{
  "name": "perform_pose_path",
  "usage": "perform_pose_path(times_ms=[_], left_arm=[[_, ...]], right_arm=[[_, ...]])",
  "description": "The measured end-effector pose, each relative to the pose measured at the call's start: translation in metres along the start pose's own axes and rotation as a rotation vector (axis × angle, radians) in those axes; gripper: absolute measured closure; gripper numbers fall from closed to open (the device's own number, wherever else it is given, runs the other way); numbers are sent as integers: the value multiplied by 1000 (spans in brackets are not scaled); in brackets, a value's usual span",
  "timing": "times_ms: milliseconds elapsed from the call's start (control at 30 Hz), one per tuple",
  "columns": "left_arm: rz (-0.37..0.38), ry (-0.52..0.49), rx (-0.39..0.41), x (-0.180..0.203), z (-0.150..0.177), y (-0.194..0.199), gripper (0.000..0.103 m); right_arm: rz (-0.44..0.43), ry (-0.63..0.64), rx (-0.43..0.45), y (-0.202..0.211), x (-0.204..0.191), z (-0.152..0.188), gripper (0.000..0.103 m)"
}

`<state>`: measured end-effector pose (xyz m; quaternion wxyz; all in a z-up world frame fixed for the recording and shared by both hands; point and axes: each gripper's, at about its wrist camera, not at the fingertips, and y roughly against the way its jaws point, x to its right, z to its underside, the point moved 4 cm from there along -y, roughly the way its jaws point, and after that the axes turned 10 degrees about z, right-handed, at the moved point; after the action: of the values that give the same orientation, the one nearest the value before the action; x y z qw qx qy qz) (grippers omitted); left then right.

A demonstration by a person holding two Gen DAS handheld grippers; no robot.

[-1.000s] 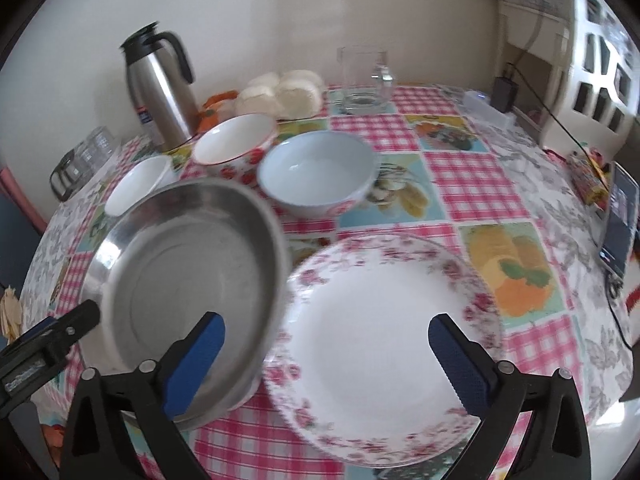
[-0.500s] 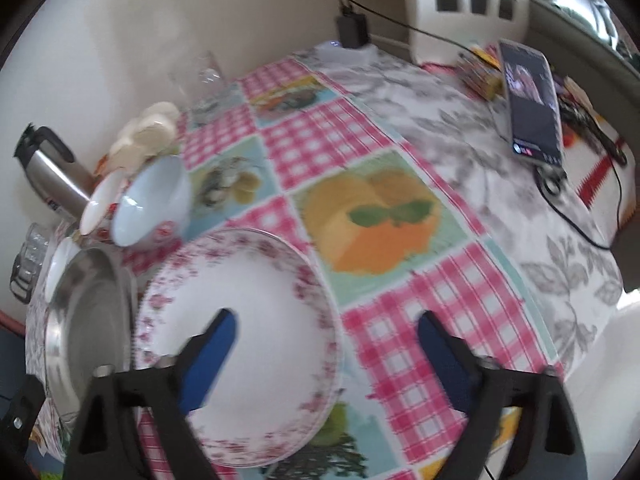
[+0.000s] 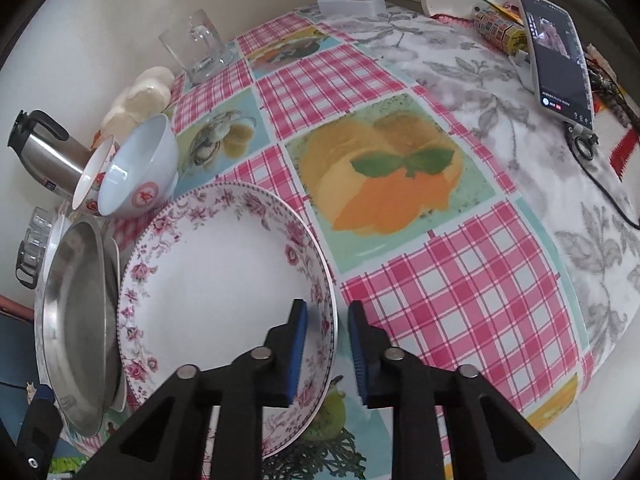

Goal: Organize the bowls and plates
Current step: 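Close the right gripper on the rim of the pink floral plate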

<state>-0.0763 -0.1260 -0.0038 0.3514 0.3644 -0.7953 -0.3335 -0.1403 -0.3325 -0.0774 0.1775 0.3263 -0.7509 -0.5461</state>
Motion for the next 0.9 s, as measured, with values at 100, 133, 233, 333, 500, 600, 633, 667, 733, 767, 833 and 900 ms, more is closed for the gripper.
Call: perform_pose_path(times_ms=[100, 133, 233, 333, 500, 600, 633, 667, 733, 767, 833, 900], left_arm=[[8, -5, -20, 5, 0, -5, 5], [8, -13, -25, 8, 0, -7, 5], [1, -38, -49, 16, 0, -14, 5], [8, -50, -76, 24, 1, -22, 5], [25, -88, -121, 46, 0, -38, 14], [34, -110, -152, 59, 1, -49, 19], [35, -114, -164, 62, 0, -53, 26], [29, -115, -183, 65, 0, -60, 29], [15, -104, -211, 66, 0, -69, 31], [14, -99, -221, 67, 0, -73, 35], [18, -91, -249, 68, 2, -82, 42], [16, -81, -274, 68, 3, -91, 47]], right_arm=[[51, 33, 18, 2, -1, -1, 88], [69, 45, 24, 3, -1, -2, 88], [108, 42, 37, 5, 7, -5, 88], [124, -5, 35, 3, 22, -9, 88], [158, -94, 34, 4, 51, -13, 88], [150, -143, 33, 2, 64, -15, 88], [153, -153, 33, 2, 66, -16, 87], [158, -161, 34, 2, 69, -16, 87], [157, -171, 34, 2, 72, -16, 87], [150, -178, 32, 2, 73, -16, 86], [134, -189, 27, 1, 75, -15, 85], [135, -188, 29, 0, 75, -16, 85]])
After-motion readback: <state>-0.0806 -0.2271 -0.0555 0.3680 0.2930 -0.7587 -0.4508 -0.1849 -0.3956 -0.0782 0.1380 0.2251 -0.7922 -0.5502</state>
